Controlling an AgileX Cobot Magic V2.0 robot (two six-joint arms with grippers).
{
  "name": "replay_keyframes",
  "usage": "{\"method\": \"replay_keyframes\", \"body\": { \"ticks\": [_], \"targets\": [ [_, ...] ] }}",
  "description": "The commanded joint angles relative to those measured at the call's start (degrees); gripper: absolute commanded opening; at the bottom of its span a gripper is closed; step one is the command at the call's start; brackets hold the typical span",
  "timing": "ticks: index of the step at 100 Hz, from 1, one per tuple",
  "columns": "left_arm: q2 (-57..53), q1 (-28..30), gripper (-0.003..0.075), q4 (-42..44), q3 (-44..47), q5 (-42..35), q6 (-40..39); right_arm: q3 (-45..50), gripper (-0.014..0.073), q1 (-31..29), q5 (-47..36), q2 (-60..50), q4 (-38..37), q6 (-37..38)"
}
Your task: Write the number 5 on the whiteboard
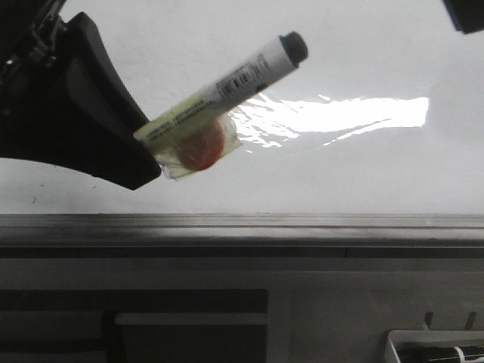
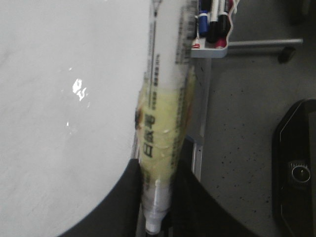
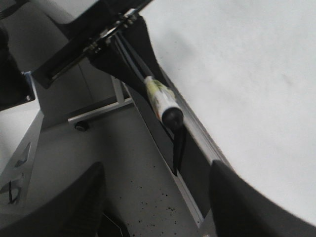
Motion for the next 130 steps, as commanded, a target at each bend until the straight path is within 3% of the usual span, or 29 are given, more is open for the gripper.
{"method": "replay_keyframes", "body": {
  "ticks": [1,39,83,97,117,130],
  "targets": [
    [-1.41,-1.09,-0.0020,-0.42,-1.91,-2.55,2.83,-2.48,0.0407,2.96,-4.39,2.06,2.57,-4.67],
    [-1.41,-1.09,-0.0020,-0.53,-1.91,-2.55,2.83,-2.47,0.0407,14.02,-18.71,10.77,3.48,-6.19],
    [-1.41,-1.09,-0.0020,-0.88,-1.91,-2.44,2.85,-5.63,0.0402,16.10,-21.89,19.54,4.38,-6.19],
    [-1.41,-1.09,-0.0020,-0.88,-1.91,-2.44,2.85,-6.11,0.0268,16.10,-21.78,21.57,6.78,-6.19],
    [-1.41,-1.09,-0.0020,-1.01,-1.91,-2.44,2.85,-6.11,-0.0056,16.10,-20.08,22.79,6.78,-6.19],
    [-1.41,-1.09,-0.0020,-1.05,-1.91,-2.44,2.85,-6.11,-0.0061,16.10,-20.08,22.79,6.78,-6.19]
  ]
}}
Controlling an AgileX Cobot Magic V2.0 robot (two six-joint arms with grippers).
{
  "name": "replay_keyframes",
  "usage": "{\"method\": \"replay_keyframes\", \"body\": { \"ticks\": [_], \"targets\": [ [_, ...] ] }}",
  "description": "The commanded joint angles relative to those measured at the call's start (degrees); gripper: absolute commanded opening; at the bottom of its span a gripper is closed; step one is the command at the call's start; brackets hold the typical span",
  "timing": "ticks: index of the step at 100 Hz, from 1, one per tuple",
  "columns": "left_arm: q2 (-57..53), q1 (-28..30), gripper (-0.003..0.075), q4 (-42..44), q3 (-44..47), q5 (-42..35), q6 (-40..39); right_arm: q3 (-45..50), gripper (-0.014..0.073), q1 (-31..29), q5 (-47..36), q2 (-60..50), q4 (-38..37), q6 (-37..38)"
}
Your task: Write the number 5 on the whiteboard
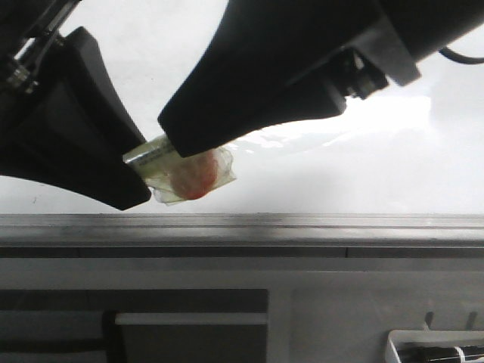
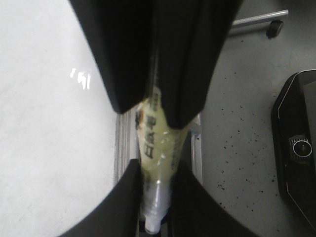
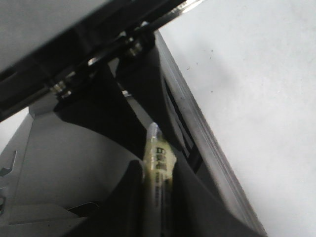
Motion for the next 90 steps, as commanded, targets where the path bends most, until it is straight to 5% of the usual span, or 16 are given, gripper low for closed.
{"method": "replay_keyframes", "body": {
  "ticks": [1,19,41,48,67,90],
  "targets": [
    [-1.28,-0.35,-0.0020,-1.86,-1.91,-4.60,-0.57,-1.87,-0.0061,0.06,-0.56,-0.75,1.84,-0.68],
    [-2.11,0.00,0.0032,-3.55,-2.14,-4.73,-2.57,-1.87,-0.0061,0.06,0.17,-0.96,1.84,-0.58],
    [-7.67,2.28,0.0430,-3.14,-2.14,-5.62,-11.50,-1.87,-0.0060,-0.05,0.19,-2.25,1.84,0.56],
    [-10.64,3.83,0.0492,-3.14,-1.94,-5.14,-12.72,-1.87,-0.0050,-0.05,-0.63,-3.43,1.41,2.89],
    [-21.45,12.30,0.0412,-3.14,2.45,-8.00,-19.82,-1.87,-0.0048,-0.05,-1.70,-6.24,-5.99,14.65],
    [-35.92,22.98,0.0253,-7.23,12.57,-11.14,-30.82,-5.93,-0.0039,-1.10,6.57,-8.08,-37.68,45.90]
  ]
}}
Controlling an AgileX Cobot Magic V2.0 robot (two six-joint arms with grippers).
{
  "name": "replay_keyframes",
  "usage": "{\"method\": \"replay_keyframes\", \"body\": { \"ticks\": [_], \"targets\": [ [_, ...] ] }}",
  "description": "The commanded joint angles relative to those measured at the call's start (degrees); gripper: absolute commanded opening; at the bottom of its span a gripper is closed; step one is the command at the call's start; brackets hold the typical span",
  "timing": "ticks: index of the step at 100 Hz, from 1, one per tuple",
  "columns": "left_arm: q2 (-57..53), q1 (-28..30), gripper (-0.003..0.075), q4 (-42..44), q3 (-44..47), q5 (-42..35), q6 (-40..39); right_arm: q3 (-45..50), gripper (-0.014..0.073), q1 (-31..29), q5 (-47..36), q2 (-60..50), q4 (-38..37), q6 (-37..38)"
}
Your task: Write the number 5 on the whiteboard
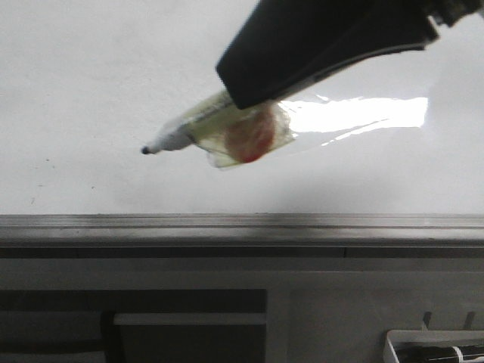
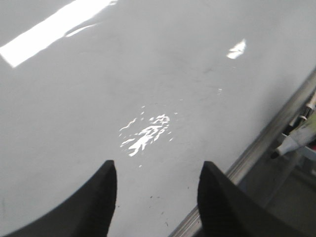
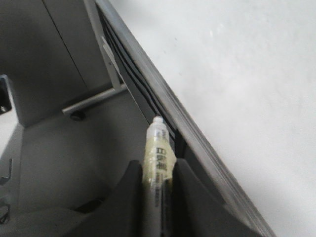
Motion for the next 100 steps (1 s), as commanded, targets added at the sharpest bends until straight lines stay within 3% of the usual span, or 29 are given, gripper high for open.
{"method": "replay_keyframes", "body": {
  "ticks": [1,10,17,33,100],
  "targets": [
    [-4.60,2.87,0.0248,-4.35,2.06,-4.25,-3.40,-4.94,-0.0039,-0.82,2.57,-1.43,-14.82,15.53],
    [-8.41,4.25,0.0188,-6.33,5.46,-4.50,-3.40,-8.52,-0.0040,-0.82,6.21,-1.43,-27.47,26.79],
    [-10.39,4.36,0.0151,-7.18,7.49,-5.33,-3.40,-11.39,-0.0040,-0.82,6.07,-1.43,-30.66,30.22],
    [-11.67,4.36,0.0113,-10.29,9.32,-6.84,-3.40,-13.89,-0.0040,-0.82,2.66,0.22,-30.55,31.62],
    [-11.67,4.36,0.0113,-13.39,9.32,-9.63,-3.40,-14.07,-0.0040,-4.47,-2.00,7.54,-33.79,37.48]
  ]
}}
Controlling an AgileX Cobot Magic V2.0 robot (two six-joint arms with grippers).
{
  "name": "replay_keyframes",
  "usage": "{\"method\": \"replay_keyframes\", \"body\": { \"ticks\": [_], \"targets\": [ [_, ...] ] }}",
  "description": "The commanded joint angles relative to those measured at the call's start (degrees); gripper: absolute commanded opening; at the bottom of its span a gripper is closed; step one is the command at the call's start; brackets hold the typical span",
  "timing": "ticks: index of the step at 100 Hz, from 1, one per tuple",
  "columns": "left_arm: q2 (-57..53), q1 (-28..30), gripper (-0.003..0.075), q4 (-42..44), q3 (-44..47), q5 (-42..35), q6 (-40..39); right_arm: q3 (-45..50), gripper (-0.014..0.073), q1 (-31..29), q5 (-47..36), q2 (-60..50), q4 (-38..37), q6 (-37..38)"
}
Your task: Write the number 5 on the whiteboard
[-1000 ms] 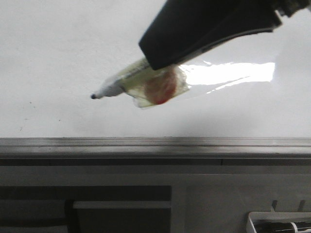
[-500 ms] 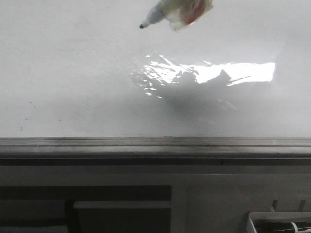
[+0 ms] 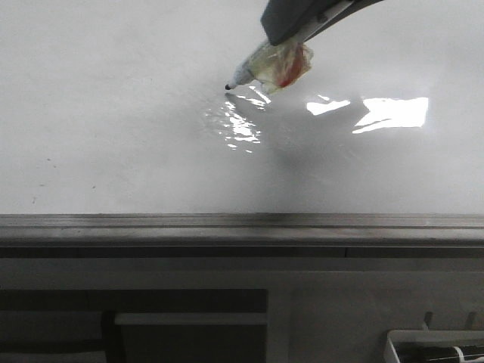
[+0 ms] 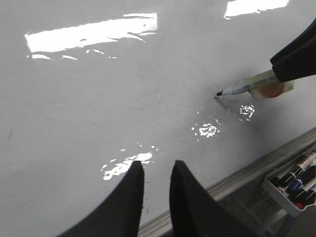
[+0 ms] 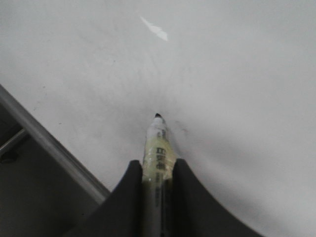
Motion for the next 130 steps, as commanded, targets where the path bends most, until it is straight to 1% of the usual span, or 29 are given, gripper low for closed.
{"method": "replay_keyframes", "body": {
  "ticks": [1,23,46,78,86,95,110,123,130],
  "targets": [
    [0.23,0.22,0.0113,-1.87,-1.49,-3.98,-0.46,-2.16,-0.0040,-0.59,-4.88,-1.17,-2.27,0.37],
    [0.23,0.22,0.0113,-1.99,-1.49,-3.98,-0.46,-2.16,-0.0040,-0.72,-4.11,-0.91,-2.71,0.37],
    [0.23,0.22,0.0113,-1.99,-1.49,-3.98,-0.46,-1.97,-0.0040,-1.11,0.68,0.85,-2.71,0.37],
    [0.23,0.22,0.0113,-2.10,-1.49,-3.98,-0.46,-1.97,-0.0040,3.05,4.87,1.46,-1.79,0.94],
    [0.23,0.22,0.0113,-2.10,-1.49,-3.98,-0.46,-1.97,-0.0040,3.05,4.73,1.56,-2.93,2.91],
    [0.23,0.22,0.0113,-2.10,-1.49,-3.98,-0.46,-1.97,-0.0040,2.53,5.15,1.56,-7.86,7.47],
    [0.23,0.22,0.0113,-2.10,-1.49,-3.98,-0.46,-1.97,-0.0040,2.29,11.36,0.96,-15.99,13.92],
    [0.23,0.22,0.0113,-2.10,-1.49,-3.98,-0.46,-1.97,-0.0040,2.45,14.91,-0.22,-16.22,15.64],
    [0.23,0.22,0.0113,-2.10,-1.49,-3.98,-0.46,-1.93,-0.0040,2.89,15.45,-0.25,-13.98,15.77]
  ]
}}
